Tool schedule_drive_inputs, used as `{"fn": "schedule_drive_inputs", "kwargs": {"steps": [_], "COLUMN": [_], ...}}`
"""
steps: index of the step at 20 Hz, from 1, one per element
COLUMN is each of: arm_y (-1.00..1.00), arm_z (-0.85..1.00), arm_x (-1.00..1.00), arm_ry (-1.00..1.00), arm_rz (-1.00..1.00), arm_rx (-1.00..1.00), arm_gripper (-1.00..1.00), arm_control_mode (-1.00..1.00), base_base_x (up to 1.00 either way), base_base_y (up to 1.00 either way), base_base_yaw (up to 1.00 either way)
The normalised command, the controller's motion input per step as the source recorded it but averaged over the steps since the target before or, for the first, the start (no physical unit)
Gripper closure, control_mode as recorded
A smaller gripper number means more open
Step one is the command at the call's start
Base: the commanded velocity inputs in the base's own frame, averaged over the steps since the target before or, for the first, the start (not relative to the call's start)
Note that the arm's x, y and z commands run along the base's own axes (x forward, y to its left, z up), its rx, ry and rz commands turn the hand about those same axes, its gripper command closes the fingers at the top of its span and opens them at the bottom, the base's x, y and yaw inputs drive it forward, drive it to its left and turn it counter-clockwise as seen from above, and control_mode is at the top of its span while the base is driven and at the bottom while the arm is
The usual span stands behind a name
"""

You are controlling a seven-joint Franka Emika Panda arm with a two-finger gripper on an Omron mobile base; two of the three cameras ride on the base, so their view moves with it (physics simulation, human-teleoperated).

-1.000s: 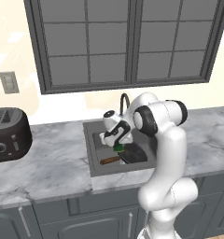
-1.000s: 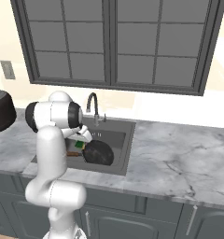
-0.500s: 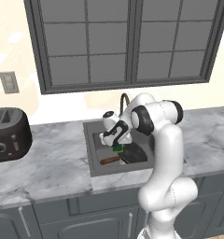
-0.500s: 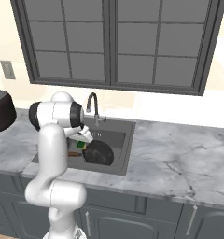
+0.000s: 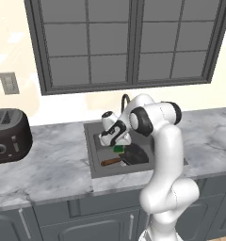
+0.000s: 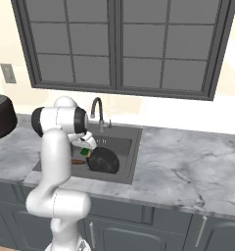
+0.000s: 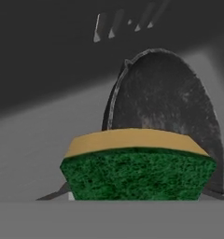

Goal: Pick the pan and sponge and place them into the sink. Then turn on the water.

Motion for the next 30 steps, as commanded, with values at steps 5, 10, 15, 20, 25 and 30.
{"fn": "schedule_drive_inputs", "kwargs": {"steps": [5,10,15,20,25,30], "arm_y": [-0.11,-0.05,-0.04,0.03,0.03,-0.09], "arm_z": [-0.17,-0.23,-0.33,-0.39,-0.46,-0.15], "arm_x": [0.02,0.0,-0.02,-0.03,0.0,-0.02], "arm_ry": [0.03,0.02,0.01,0.0,0.01,0.0], "arm_rz": [-0.03,-0.03,-0.02,-0.01,0.0,-0.01], "arm_rx": [0.03,0.06,0.04,0.0,0.0,0.0], "arm_gripper": [1.0,1.0,1.0,1.0,-1.0,-1.0], "arm_control_mode": [-1.0,-1.0,-1.0,-1.0,-1.0,-1.0], "base_base_x": [0.0,0.0,0.0,0.0,0.0,0.0], "base_base_y": [0.0,0.0,0.0,0.0,0.0,0.0], "base_base_yaw": [0.0,0.0,0.0,0.0,0.0,0.0]}}
